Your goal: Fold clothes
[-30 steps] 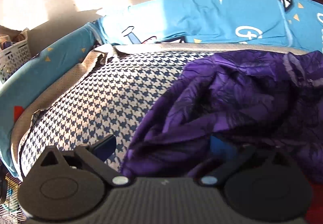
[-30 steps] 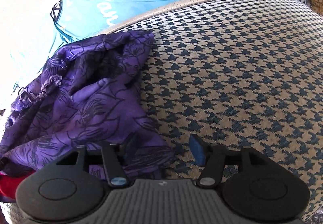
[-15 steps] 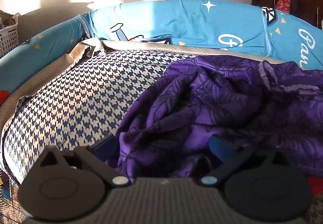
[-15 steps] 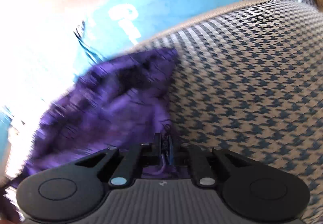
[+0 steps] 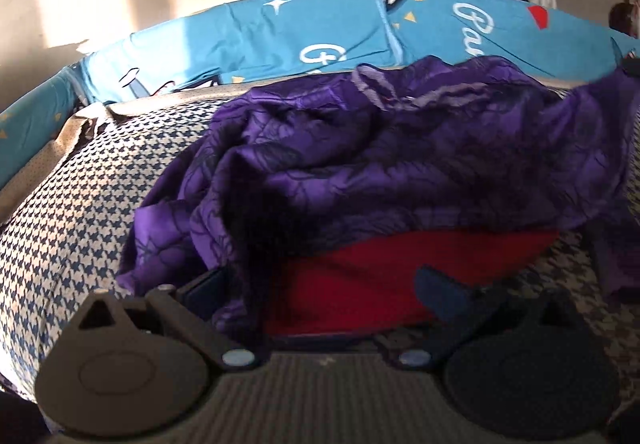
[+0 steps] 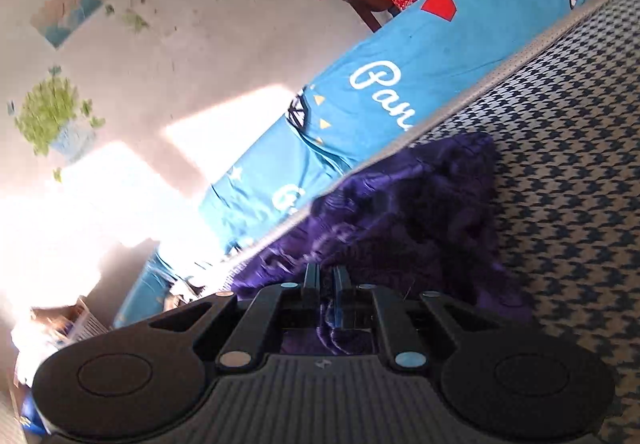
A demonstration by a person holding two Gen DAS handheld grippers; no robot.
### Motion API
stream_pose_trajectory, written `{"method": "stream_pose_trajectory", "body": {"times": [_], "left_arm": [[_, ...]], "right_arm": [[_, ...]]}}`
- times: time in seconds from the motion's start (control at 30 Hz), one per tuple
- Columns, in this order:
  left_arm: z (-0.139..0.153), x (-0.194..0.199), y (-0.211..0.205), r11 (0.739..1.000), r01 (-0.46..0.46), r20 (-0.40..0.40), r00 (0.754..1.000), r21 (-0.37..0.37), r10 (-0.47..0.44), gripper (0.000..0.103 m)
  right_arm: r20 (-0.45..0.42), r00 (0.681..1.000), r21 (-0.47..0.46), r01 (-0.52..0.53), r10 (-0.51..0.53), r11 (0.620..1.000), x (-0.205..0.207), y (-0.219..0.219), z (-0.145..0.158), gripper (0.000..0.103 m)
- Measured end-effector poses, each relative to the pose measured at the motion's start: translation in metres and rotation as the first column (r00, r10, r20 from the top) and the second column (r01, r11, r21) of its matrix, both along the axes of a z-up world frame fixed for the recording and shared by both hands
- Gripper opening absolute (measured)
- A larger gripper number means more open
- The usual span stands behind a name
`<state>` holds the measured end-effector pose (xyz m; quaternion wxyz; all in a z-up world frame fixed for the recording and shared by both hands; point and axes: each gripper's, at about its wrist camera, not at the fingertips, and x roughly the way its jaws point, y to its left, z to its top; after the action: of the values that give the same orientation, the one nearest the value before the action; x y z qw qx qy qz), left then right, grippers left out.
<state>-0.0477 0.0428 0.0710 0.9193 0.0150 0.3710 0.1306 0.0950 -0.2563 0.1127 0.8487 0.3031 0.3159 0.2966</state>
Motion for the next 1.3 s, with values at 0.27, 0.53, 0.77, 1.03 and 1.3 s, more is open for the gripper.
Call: {"method": "stream_pose_trajectory", "body": {"times": [0.27, 0.53, 0.77, 1.03, 1.3], "left_arm": [[-0.006, 0.008, -0.034, 0.992, 0.128, -0.021, 0.992, -0.008, -0.128, 0.103], [0.010, 0.029, -0.061, 0.971, 0.233, 0.027, 0.972, -0.045, -0.232, 0.103], [0.030, 0.059, -0.077, 0.934, 0.334, 0.099, 0.941, -0.128, -0.323, 0.103], [0.016, 0.092, -0.100, 0.937, 0.333, 0.087, 0.942, -0.109, -0.325, 0.103], [-0.001, 0.133, -0.046, 0.994, 0.110, -0.021, 0.994, 0.013, -0.109, 0.103]], "right_arm": [[0.025, 1.000, 0.141, 0.009, -0.013, 0.990, 0.019, 0.003, 0.009, 0.009], [0.032, 0.999, 0.154, -0.017, 0.012, 0.988, 0.034, 0.013, 0.013, 0.009], [0.083, 0.994, 0.038, -0.072, 0.069, 0.997, 0.033, 0.037, 0.018, 0.009], [0.123, 0.989, 0.003, -0.086, 0.085, 0.996, 0.032, 0.043, 0.024, 0.009], [0.156, 0.977, -0.039, -0.138, 0.142, 0.990, 0.024, 0.044, 0.028, 0.012]]}}
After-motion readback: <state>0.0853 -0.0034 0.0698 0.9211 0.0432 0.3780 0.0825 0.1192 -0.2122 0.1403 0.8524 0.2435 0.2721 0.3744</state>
